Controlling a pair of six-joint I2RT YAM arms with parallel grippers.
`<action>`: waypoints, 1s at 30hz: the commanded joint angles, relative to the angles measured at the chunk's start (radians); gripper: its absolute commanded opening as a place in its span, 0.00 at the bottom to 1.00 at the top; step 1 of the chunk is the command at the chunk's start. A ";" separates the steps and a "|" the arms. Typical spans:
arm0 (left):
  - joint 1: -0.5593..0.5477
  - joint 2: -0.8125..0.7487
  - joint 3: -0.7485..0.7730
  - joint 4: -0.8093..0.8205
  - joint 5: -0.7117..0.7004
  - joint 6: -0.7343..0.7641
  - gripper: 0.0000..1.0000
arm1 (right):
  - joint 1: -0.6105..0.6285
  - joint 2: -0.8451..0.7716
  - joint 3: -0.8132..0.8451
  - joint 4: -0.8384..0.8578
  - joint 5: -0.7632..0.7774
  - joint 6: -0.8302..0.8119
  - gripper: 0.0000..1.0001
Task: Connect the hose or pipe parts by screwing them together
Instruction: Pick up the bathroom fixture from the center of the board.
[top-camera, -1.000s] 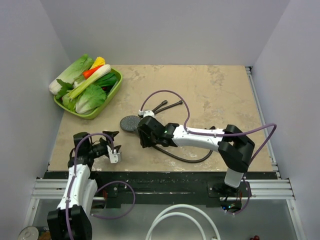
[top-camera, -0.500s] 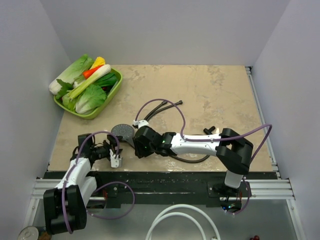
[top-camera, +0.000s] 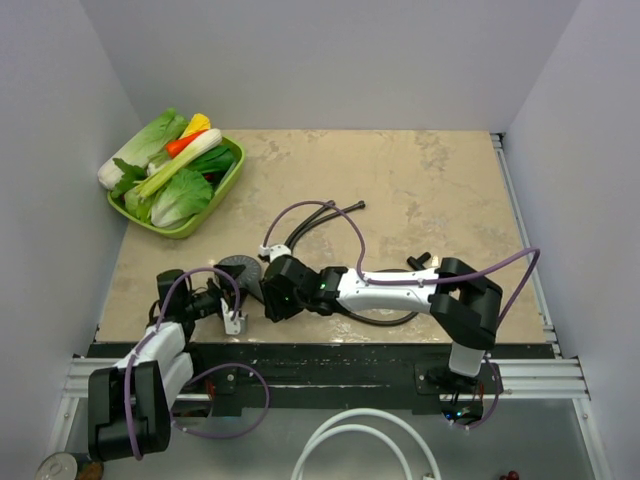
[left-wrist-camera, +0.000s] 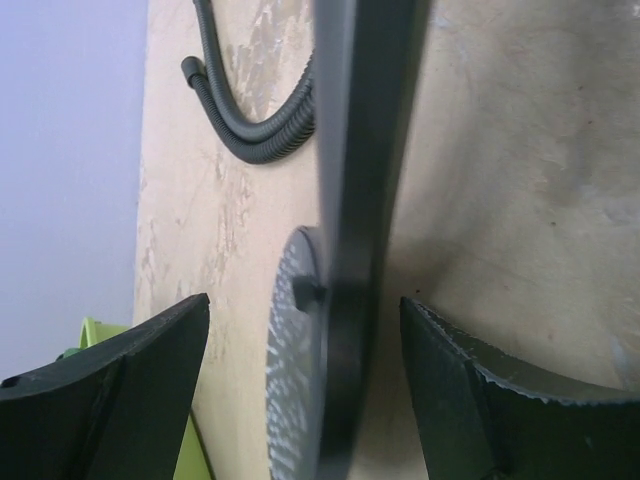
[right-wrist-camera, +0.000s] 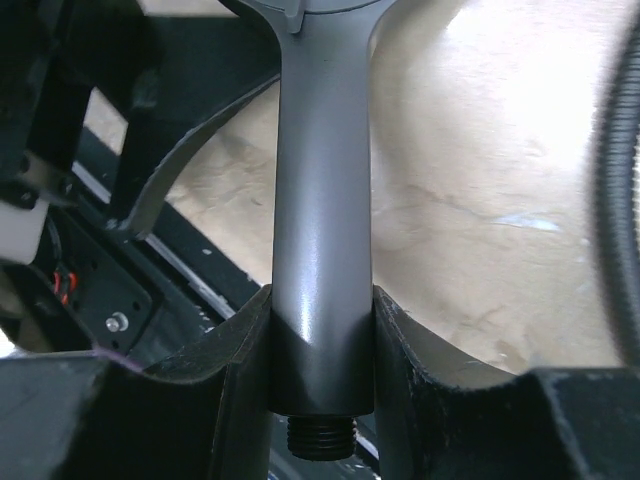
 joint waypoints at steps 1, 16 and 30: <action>-0.004 0.018 -0.004 0.111 0.059 -0.030 0.81 | 0.034 0.023 0.065 -0.020 -0.023 -0.023 0.00; -0.002 0.021 -0.033 0.301 -0.077 -0.250 0.00 | -0.002 -0.069 0.136 -0.181 0.162 -0.086 0.71; 0.016 0.143 -0.229 0.742 -0.178 -0.112 0.00 | -0.475 0.188 0.508 -0.257 0.025 -0.064 0.69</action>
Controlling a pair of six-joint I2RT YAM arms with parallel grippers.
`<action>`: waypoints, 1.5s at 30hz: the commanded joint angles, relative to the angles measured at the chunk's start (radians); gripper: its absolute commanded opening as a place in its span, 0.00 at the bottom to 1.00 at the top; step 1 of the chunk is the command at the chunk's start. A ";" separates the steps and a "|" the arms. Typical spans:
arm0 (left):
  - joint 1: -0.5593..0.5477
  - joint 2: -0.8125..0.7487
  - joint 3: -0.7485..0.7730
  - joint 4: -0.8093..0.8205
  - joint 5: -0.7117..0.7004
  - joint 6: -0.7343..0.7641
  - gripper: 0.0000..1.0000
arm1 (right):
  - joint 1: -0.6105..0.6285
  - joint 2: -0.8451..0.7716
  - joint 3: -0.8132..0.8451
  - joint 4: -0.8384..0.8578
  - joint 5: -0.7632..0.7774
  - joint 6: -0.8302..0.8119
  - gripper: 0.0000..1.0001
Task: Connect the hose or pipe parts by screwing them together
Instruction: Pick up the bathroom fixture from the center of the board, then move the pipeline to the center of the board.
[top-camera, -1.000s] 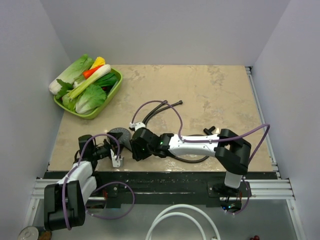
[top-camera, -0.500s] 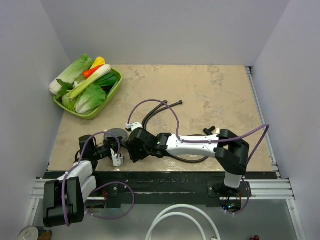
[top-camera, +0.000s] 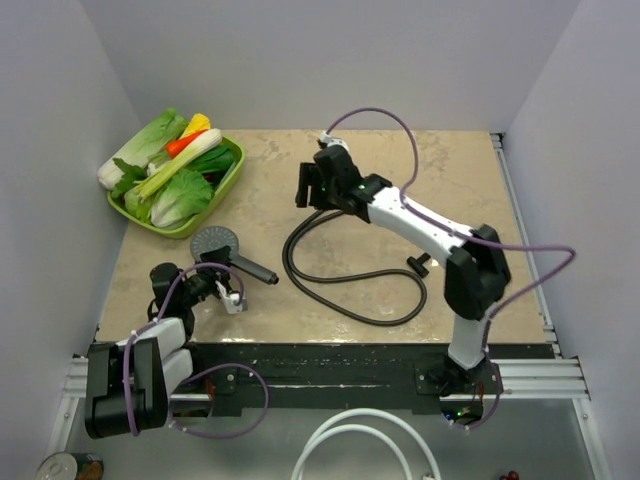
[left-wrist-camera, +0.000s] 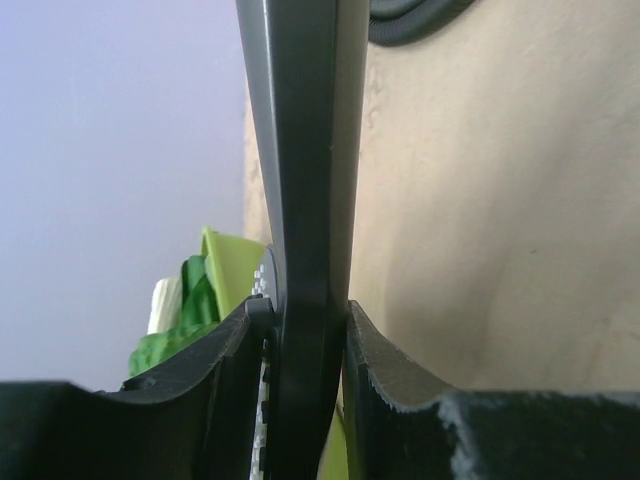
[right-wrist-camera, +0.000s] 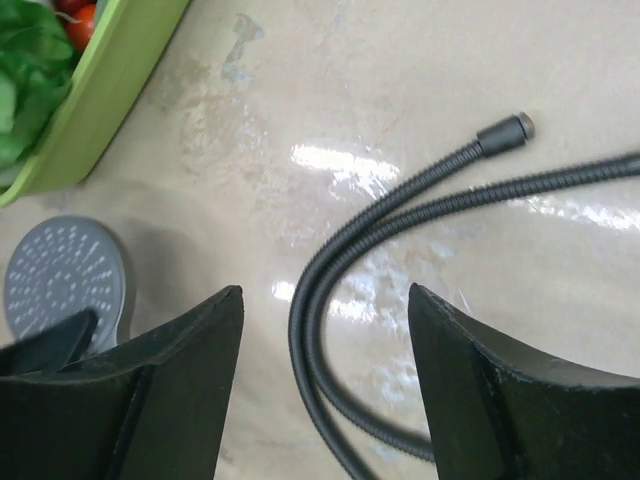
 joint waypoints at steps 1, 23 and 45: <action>0.003 0.051 -0.222 0.308 -0.014 0.002 0.00 | -0.010 0.240 0.214 -0.087 -0.043 0.010 0.68; 0.003 -0.104 -0.296 0.218 0.126 0.059 0.00 | -0.070 0.538 0.501 -0.250 0.134 0.113 0.61; 0.005 -0.122 -0.296 0.167 0.127 0.059 0.00 | -0.108 0.696 0.665 -0.371 0.206 0.105 0.59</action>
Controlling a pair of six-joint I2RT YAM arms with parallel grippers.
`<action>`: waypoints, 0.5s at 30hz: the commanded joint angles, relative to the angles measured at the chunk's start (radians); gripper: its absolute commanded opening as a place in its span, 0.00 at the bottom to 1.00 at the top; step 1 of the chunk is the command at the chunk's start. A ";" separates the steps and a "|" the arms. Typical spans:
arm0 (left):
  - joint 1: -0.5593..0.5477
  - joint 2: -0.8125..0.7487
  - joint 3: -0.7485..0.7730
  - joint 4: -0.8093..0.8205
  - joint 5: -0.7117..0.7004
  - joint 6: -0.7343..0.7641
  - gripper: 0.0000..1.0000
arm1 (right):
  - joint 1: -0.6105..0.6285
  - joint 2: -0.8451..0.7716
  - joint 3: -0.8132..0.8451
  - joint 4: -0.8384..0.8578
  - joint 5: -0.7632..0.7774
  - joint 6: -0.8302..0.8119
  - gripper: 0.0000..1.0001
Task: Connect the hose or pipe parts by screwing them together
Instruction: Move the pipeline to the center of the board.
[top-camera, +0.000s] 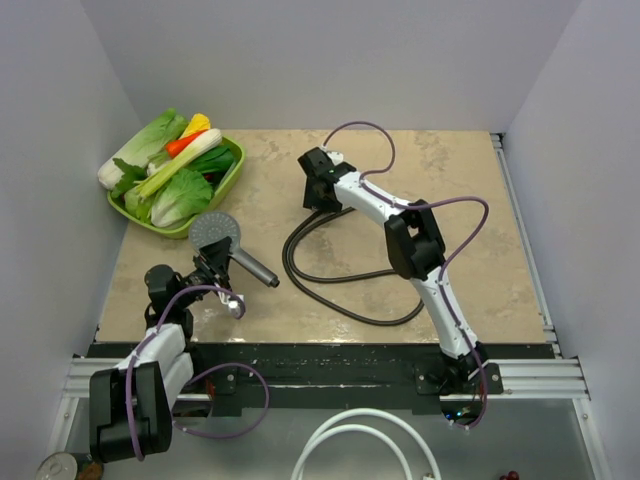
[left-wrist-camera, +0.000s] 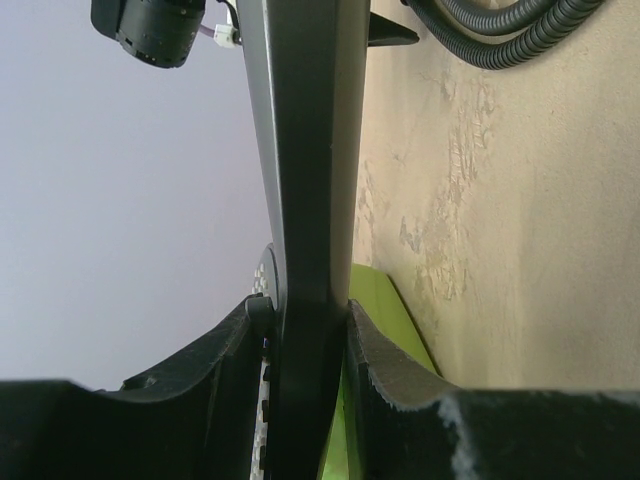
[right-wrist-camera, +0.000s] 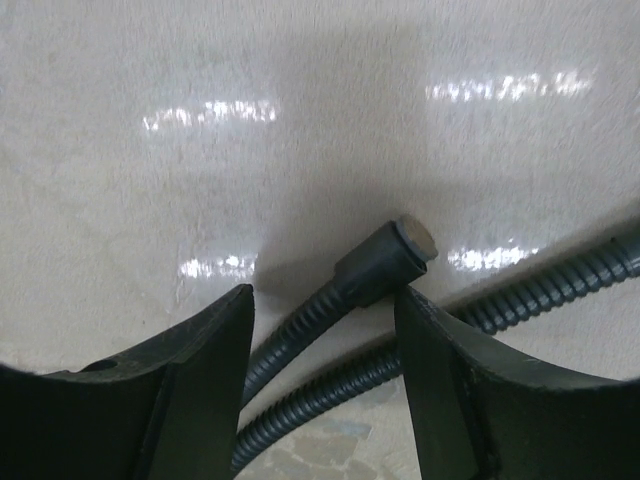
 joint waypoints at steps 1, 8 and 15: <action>0.003 -0.014 -0.293 0.047 0.055 0.001 0.00 | -0.006 0.038 0.074 -0.058 0.049 0.008 0.58; 0.004 -0.037 -0.293 0.036 0.044 -0.026 0.00 | -0.002 0.022 0.010 -0.015 0.059 0.002 0.45; 0.003 -0.046 -0.286 0.038 0.027 -0.077 0.00 | 0.102 -0.011 -0.019 0.023 0.136 -0.191 0.04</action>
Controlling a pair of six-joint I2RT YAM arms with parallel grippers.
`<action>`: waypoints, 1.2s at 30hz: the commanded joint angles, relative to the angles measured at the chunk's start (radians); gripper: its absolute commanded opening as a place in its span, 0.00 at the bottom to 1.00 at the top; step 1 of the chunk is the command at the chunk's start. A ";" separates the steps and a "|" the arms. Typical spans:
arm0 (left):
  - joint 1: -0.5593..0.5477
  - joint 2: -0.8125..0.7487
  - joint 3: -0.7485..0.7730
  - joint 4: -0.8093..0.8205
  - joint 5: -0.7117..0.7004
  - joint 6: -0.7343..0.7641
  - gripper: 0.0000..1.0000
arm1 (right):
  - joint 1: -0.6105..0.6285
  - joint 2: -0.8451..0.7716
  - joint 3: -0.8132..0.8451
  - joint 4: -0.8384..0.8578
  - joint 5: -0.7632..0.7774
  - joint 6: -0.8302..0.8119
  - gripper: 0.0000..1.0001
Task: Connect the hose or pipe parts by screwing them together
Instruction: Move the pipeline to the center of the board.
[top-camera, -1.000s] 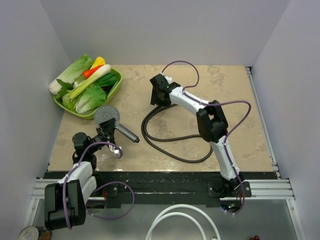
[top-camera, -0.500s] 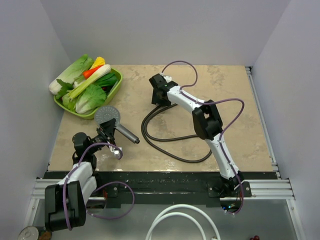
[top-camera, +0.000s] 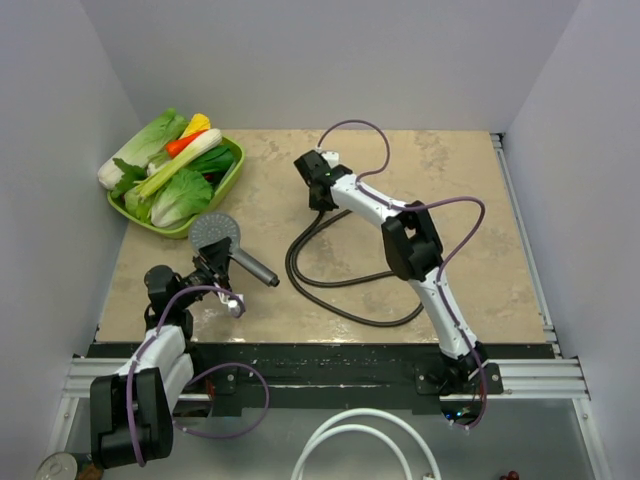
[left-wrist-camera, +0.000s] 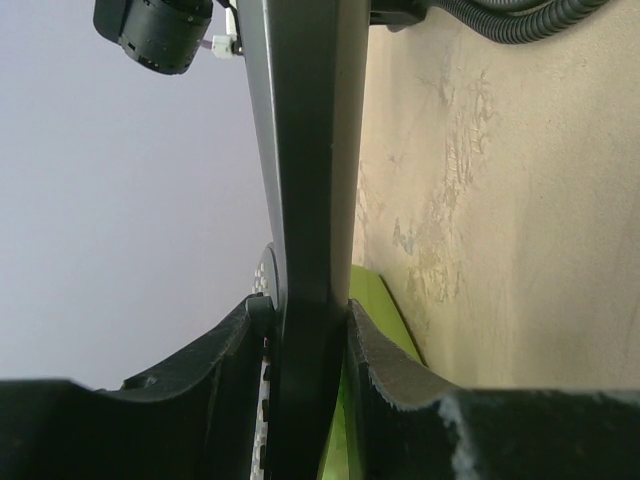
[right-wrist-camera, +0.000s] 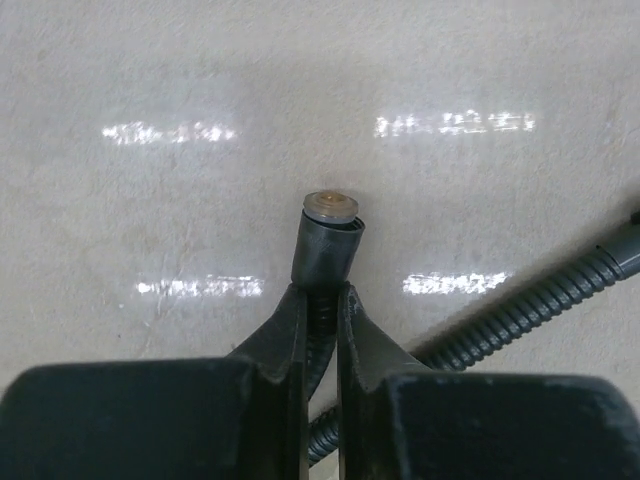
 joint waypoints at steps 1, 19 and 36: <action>0.004 -0.012 -0.285 0.065 0.021 -0.065 0.00 | 0.101 -0.081 -0.079 0.038 0.090 -0.158 0.02; 0.004 0.097 -0.230 0.035 0.019 -0.019 0.00 | 0.339 -0.796 -1.157 0.520 -0.333 -0.422 0.04; 0.004 0.142 -0.215 -0.002 -0.013 0.024 0.00 | 0.343 -0.627 -1.020 0.468 -0.198 -0.388 0.39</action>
